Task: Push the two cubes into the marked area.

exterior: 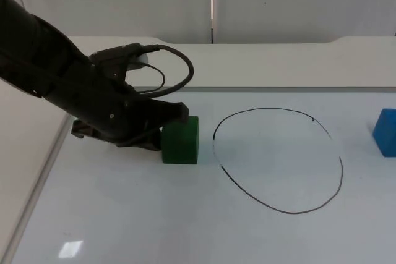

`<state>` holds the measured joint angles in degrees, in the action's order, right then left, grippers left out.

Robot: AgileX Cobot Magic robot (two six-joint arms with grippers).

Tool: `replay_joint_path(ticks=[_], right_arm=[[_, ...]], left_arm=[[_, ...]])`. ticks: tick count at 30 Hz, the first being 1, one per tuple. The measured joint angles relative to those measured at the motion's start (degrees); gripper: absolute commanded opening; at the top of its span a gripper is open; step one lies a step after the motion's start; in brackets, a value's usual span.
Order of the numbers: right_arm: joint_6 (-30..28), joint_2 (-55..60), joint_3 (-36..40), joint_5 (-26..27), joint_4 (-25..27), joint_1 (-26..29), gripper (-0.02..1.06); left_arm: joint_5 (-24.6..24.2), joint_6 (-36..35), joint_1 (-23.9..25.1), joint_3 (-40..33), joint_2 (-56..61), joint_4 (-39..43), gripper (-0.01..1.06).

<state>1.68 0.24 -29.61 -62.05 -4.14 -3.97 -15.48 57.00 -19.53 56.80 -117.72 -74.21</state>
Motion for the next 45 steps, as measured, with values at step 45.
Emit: replay_joint_path(ticks=[45], right_arm=[[0.00, 0.00, 0.00, 0.00, 0.00, 0.00, 1.05]], left_arm=[[-0.10, 0.00, -6.33, 0.52, 0.00, -2.06, 0.00]])
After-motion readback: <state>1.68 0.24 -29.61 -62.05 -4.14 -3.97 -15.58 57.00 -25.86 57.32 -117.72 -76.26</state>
